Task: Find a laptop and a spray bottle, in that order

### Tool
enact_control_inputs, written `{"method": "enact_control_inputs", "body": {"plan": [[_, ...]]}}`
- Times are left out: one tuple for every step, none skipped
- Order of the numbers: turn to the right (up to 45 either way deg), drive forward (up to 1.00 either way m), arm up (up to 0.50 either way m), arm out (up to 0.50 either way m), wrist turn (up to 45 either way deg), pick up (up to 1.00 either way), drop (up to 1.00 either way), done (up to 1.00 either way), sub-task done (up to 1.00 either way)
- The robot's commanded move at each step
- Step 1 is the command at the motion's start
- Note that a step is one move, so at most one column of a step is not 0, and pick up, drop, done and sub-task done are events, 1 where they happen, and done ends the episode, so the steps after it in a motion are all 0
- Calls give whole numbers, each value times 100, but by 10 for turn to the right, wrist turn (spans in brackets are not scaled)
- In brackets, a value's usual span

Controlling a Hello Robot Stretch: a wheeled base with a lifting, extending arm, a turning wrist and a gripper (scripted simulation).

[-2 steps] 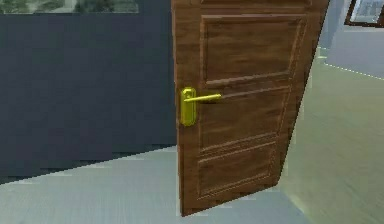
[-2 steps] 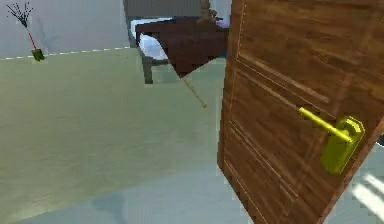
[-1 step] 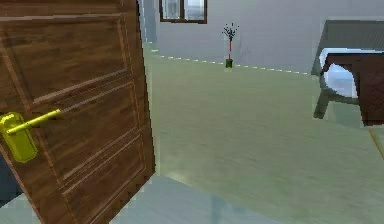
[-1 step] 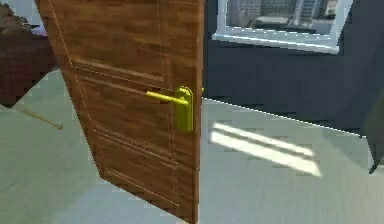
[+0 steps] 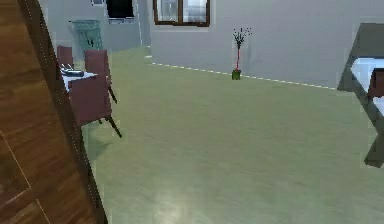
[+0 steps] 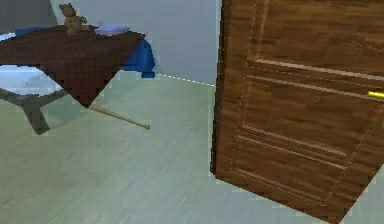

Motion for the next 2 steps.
{"method": "enact_control_inputs", "body": {"plan": [[30,0,0,0,0,0,0,0,0],[0,95,0,0,0,0,0,0,0]]}}
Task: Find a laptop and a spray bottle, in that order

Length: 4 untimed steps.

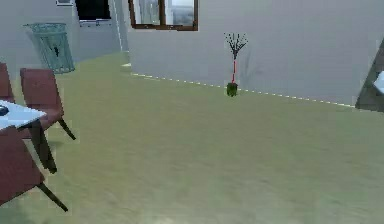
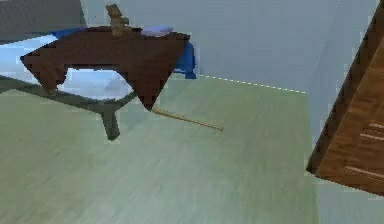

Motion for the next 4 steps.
{"method": "enact_control_inputs", "body": {"plan": [[-450,0,0,0,0,0,0,0,0],[-180,0,0,0,0,0,0,0,0],[0,90,0,0,0,0,0,0,0],[0,0,0,0,0,0,0,0,100]]}}
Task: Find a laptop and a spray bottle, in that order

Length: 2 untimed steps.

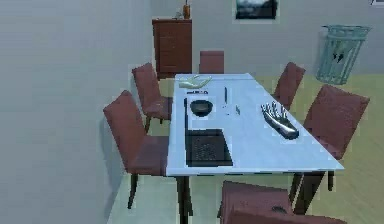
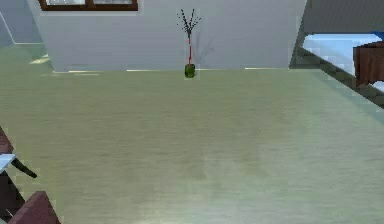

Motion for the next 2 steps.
{"method": "enact_control_inputs", "body": {"plan": [[450,0,0,0,0,0,0,0,0],[450,0,0,0,0,0,0,0,0]]}}
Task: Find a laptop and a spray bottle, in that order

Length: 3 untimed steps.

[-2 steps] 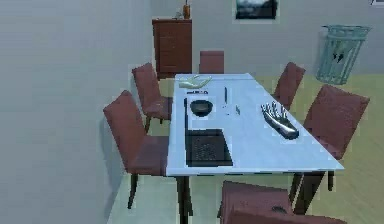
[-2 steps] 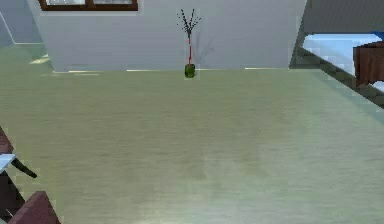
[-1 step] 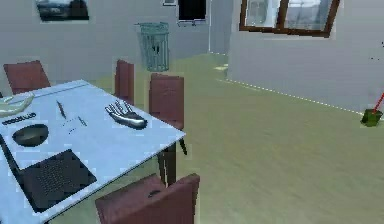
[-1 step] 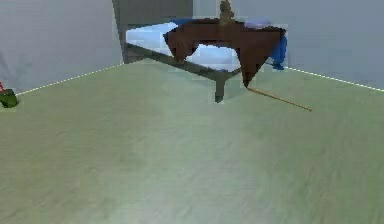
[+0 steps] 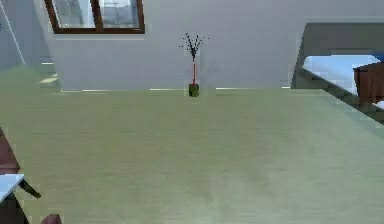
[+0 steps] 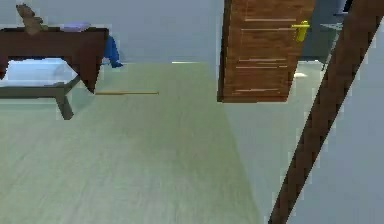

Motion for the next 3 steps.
{"method": "enact_control_inputs", "body": {"plan": [[450,0,0,0,0,0,0,0,0],[420,0,0,0,0,0,0,0,0],[0,85,0,0,0,0,0,0,0]]}}
